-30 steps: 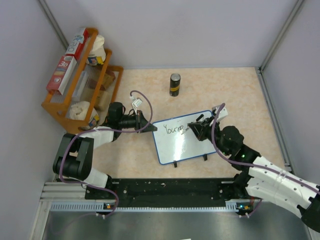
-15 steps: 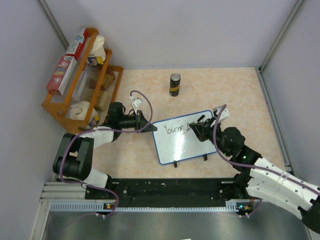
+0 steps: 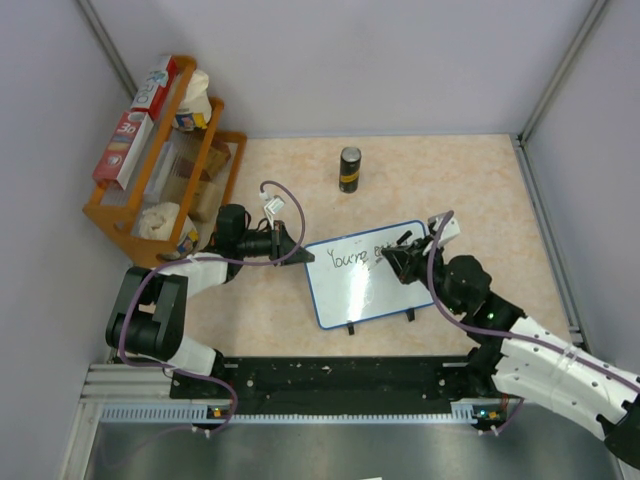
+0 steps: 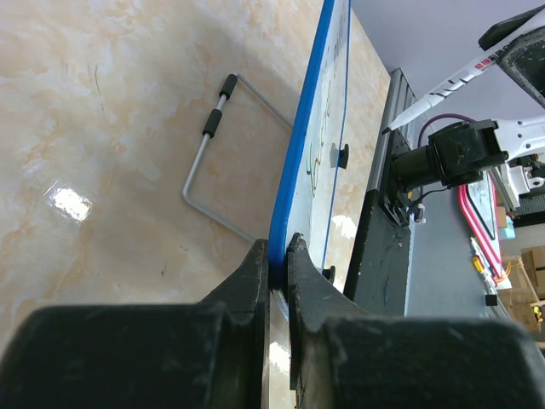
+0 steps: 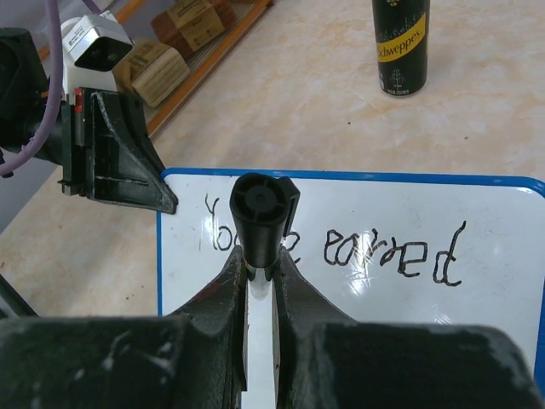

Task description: Write a sentence on the whiteboard

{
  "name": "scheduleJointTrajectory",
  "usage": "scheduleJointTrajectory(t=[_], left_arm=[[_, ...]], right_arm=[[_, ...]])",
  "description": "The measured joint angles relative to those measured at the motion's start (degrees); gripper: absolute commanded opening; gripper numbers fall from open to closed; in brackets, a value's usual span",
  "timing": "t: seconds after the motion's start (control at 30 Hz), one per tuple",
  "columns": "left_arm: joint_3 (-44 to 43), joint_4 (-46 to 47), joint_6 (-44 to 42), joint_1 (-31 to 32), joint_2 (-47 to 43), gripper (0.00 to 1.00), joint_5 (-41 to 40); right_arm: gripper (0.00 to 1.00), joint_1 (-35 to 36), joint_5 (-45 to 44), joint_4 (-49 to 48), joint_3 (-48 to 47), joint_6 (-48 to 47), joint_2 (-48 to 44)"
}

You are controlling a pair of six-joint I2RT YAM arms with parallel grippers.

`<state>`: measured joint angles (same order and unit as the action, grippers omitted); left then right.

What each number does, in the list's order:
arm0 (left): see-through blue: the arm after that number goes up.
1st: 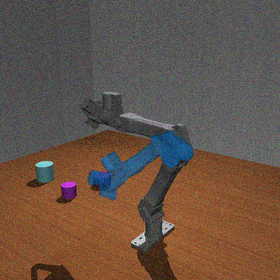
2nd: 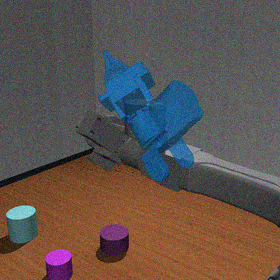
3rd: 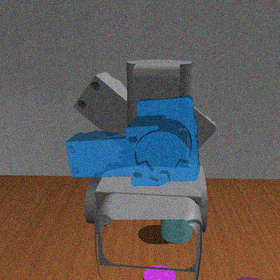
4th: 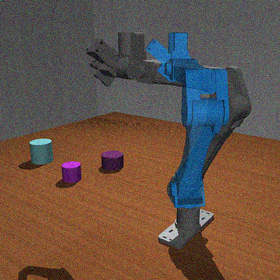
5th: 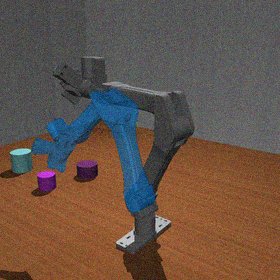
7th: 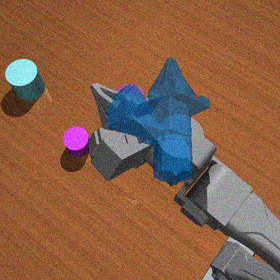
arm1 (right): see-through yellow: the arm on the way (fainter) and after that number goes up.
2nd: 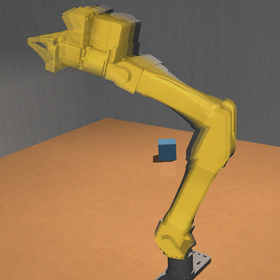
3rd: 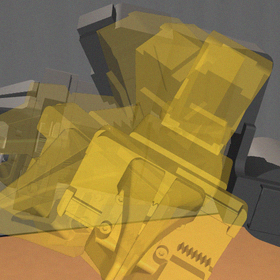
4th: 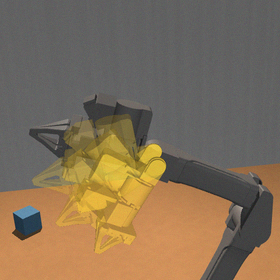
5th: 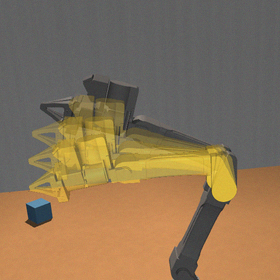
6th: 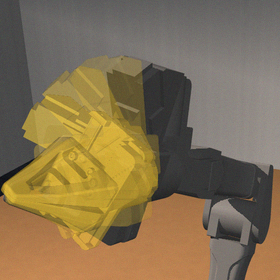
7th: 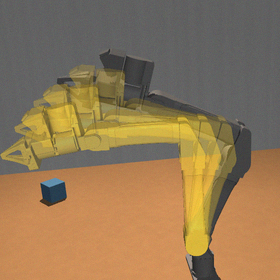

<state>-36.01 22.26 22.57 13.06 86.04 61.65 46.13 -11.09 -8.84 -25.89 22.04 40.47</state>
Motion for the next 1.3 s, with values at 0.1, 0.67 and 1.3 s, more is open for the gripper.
scheduleJointTrajectory(t=[0.1, 0.67, 1.3], left_arm=[[0.00, 0.00, 0.00, 0.00, 0.00, 0.00, 0.00], [0.00, 0.02, 0.00, 0.04, 0.00, 0.00, 0.00], [0.00, 0.02, 0.00, 0.04, 0.00, 0.00, 0.00]], right_arm=[[0.00, 0.00, -0.94, 0.59, 0.00, -0.02, -0.74], [0.00, 1.79, -1.79, 1.16, 0.00, -1.57, 0.26], [0.00, 7.08, -2.16, -2.62, -0.02, -2.58, 4.09]])
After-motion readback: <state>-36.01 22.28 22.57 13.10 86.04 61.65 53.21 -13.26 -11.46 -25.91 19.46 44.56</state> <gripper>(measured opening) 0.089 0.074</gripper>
